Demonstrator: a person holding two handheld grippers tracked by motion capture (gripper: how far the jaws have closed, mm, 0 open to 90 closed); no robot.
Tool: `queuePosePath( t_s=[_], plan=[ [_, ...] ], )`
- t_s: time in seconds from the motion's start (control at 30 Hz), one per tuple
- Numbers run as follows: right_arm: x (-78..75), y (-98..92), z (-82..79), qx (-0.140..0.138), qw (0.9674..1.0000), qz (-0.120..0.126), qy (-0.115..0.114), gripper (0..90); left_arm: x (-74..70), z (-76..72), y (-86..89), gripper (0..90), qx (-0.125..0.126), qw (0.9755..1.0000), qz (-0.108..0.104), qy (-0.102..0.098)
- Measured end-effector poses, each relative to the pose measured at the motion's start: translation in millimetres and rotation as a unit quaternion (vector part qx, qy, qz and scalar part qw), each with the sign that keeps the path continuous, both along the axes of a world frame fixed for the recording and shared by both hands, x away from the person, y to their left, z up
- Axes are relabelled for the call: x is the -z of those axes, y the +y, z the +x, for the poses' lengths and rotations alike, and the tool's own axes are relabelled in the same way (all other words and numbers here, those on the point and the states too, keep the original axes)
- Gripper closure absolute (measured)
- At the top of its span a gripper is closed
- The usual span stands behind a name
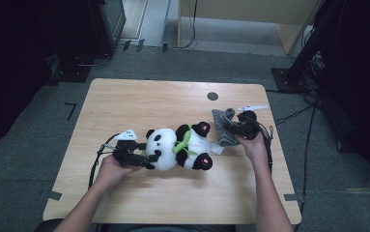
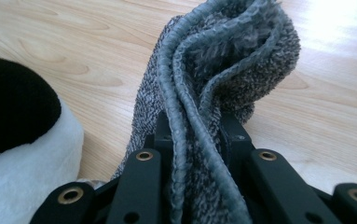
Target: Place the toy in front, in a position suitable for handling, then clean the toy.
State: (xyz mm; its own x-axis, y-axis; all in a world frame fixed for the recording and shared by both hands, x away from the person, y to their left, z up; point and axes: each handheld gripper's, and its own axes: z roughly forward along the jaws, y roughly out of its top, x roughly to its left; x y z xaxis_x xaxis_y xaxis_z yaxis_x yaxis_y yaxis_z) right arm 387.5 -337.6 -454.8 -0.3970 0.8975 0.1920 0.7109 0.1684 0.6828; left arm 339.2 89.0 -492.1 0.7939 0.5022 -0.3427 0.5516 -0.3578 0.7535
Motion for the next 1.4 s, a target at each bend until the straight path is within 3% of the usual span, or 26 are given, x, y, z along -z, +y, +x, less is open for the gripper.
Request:
queuePosePath(
  t_s=[0.13, 0.2, 0.27, 0.37, 0.5, 0.53, 0.77, 0.97, 1.17, 1.4],
  plan=[
    [-14.4, 4.6, -5.9, -0.012, 0.9998, 0.010, -0.012, 72.9, 0.1, -0.3, -0.1, 26.4, -0.001, 1.0000, -0.001, 0.000],
    [-25.2, 5.3, -6.9, -0.006, 0.9993, 0.035, -0.011, 72.9, 0.5, -0.1, 0.2, 26.4, -0.001, 1.0000, -0.002, 0.000],
    [-32.7, 7.2, -8.0, -0.017, 0.9983, 0.054, -0.010, 72.6, 0.5, -0.1, 0.2, 26.4, -0.004, 1.0000, -0.003, 0.001],
    [-39.5, 16.2, -12.0, -0.041, 0.9978, 0.051, -0.009, 72.8, 0.3, -0.9, -0.1, 26.5, -0.006, 1.0000, -0.002, 0.000],
    [-47.6, 24.8, -15.4, -0.046, 0.9976, 0.049, -0.014, 72.9, 0.6, -0.3, 0.1, 26.5, -0.007, 1.0000, -0.004, 0.002],
    [-57.4, 31.1, -18.2, -0.054, 0.9970, 0.050, -0.024, 72.8, 0.8, 0.1, 0.4, 26.5, -0.007, 1.0000, -0.005, 0.003],
    [-85.0, 50.4, -26.3, -0.071, 0.9955, 0.038, -0.051, 72.9, 0.9, -2.6, -0.3, 26.5, -0.010, 0.9999, -0.005, -0.006],
    [-112.0, 72.8, -36.1, -0.102, 0.9908, 0.046, -0.077, 72.9, 1.0, -2.7, -0.4, 26.4, -0.011, 0.9999, -0.005, -0.006],
    [-109.7, 112.0, -34.1, -0.153, 0.9849, 0.041, -0.069, 72.6, 0.4, -4.5, -0.9, 26.2, -0.011, 0.9999, -0.001, -0.013],
    [-88.0, 162.9, -26.3, -0.209, 0.9761, 0.039, -0.045, 72.4, 1.7, -7.8, -0.8, 26.1, -0.016, 0.9996, -0.002, -0.021]
  ],
)
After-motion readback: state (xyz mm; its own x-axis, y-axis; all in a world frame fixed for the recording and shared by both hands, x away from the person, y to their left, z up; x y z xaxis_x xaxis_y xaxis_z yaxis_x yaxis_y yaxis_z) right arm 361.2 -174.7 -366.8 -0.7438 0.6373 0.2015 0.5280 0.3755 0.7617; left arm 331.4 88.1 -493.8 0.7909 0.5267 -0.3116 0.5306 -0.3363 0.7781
